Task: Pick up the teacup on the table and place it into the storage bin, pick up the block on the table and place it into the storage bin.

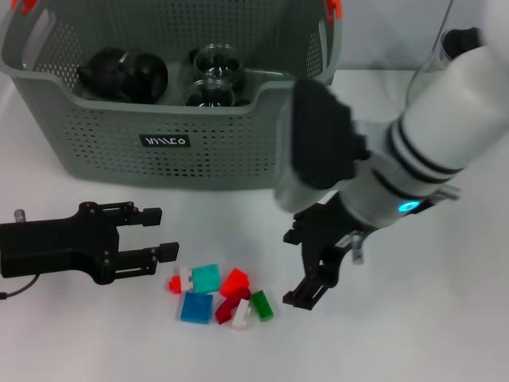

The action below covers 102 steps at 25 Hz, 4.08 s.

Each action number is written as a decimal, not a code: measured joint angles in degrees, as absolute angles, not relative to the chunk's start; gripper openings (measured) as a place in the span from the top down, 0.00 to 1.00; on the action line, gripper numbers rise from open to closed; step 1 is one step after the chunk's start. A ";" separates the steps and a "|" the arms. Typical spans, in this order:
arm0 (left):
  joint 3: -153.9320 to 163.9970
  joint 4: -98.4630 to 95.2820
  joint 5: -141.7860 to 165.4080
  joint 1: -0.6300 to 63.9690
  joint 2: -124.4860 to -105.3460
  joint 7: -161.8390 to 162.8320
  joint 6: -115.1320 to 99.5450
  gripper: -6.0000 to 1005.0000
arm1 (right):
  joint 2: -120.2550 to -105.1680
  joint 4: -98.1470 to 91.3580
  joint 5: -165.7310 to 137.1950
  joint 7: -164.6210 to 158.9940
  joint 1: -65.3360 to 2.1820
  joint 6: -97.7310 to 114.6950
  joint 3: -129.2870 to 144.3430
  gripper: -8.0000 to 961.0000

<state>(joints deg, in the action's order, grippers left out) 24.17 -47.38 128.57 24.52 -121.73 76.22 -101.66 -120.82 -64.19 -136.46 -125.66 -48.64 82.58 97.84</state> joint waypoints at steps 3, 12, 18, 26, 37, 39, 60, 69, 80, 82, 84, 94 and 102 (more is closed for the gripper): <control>23.79 -47.37 128.58 24.52 -121.73 76.12 -101.60 0.34 | -120.92 -62.15 -136.40 -126.65 -50.18 79.05 102.02 0.01; 22.86 -47.53 128.64 24.48 -121.68 76.03 -101.59 0.34 | -121.03 -61.75 -135.16 -126.70 -50.97 72.26 111.23 0.01; 22.85 -47.46 128.80 24.52 -121.64 76.02 -101.60 0.34 | -121.03 -61.13 -133.31 -125.67 -51.10 72.82 112.62 0.02; 22.88 -47.39 128.96 24.52 -121.64 76.02 -101.60 0.34 | -121.03 -57.18 -131.01 -124.71 -52.77 73.14 114.14 0.02; 22.92 -47.37 129.03 24.52 -121.64 75.85 -101.60 0.34 | -121.31 -52.38 -127.84 -122.67 -55.01 71.01 114.58 0.02; 22.92 -47.38 129.03 24.52 -121.64 75.85 -101.60 0.34 | -121.35 -52.02 -127.61 -122.54 -55.18 70.86 114.60 0.02; 23.06 -47.64 129.13 24.08 -121.64 75.29 -101.93 0.34 | -121.38 -51.32 -127.44 -122.52 -55.63 70.39 114.70 0.33; 23.03 -47.51 129.28 24.08 -121.64 74.85 -102.10 0.34 | -121.42 -51.27 -127.44 -122.52 -55.63 69.70 114.86 0.36; 22.99 -47.37 129.29 24.08 -121.64 74.86 -102.02 0.34 | -121.64 -50.55 -125.98 -122.48 -55.62 68.42 116.63 0.41; 23.01 -47.37 129.29 24.08 -121.64 74.86 -102.00 0.34 | -121.60 -50.30 -125.95 -122.47 -55.64 68.16 116.81 0.42; 23.02 -47.37 129.29 24.08 -121.64 74.87 -101.99 0.34 | -121.59 -50.18 -125.94 -122.47 -55.64 68.10 116.82 0.43; 22.85 -47.37 129.29 24.00 -121.64 74.88 -102.02 0.34 | -121.29 -50.44 -125.94 -123.17 -55.56 67.99 116.40 0.49; 22.84 -47.46 129.28 23.71 -121.67 74.88 -102.20 0.34 | -120.45 -52.45 -126.02 -123.04 -53.78 73.27 109.01 0.55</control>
